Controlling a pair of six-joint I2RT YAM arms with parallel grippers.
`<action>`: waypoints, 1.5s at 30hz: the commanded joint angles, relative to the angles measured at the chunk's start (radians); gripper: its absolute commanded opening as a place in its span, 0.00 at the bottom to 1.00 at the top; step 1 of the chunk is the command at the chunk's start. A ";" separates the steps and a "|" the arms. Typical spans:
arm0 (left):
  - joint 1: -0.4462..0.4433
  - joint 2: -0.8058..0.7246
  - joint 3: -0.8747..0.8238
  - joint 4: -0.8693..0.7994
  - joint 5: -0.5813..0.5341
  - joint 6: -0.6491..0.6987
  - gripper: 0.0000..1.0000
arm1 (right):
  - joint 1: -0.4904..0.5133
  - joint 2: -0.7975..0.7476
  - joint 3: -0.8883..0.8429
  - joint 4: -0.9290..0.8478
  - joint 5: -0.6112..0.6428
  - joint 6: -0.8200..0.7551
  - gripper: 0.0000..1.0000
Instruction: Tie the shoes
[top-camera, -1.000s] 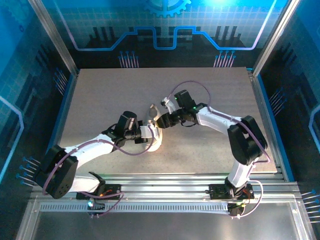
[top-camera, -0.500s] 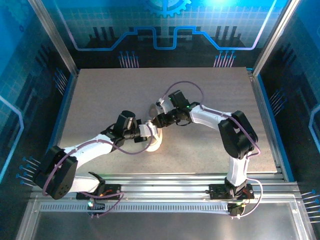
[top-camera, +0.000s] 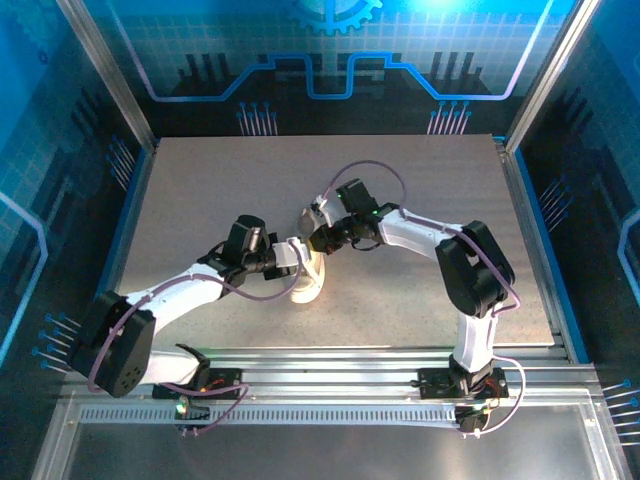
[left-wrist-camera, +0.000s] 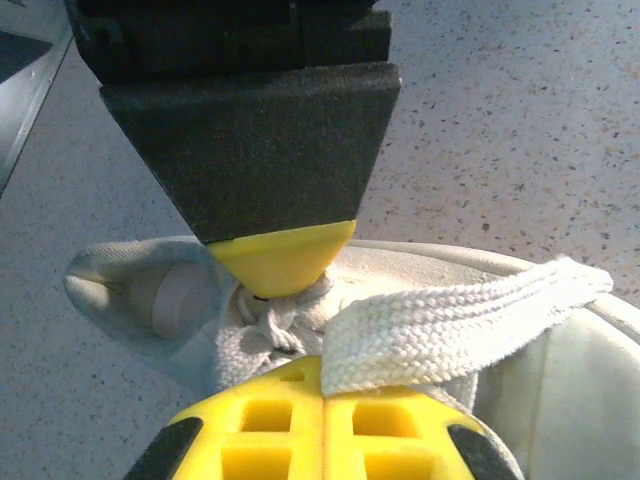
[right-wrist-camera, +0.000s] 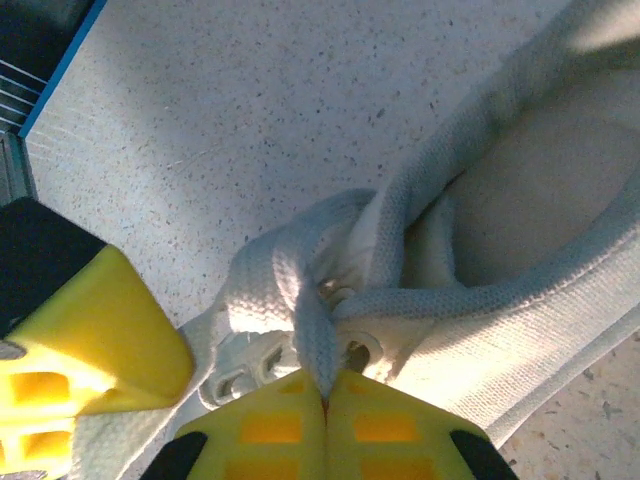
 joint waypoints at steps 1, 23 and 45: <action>0.007 0.031 0.057 -0.060 0.033 0.043 0.00 | 0.009 -0.058 -0.021 0.023 0.001 -0.068 0.01; 0.053 0.118 0.148 -0.090 0.079 0.097 0.27 | 0.023 -0.098 -0.096 0.084 -0.025 -0.178 0.00; 0.102 0.173 0.268 -0.298 0.230 0.165 0.10 | -0.019 -0.079 -0.061 0.036 -0.035 -0.234 0.00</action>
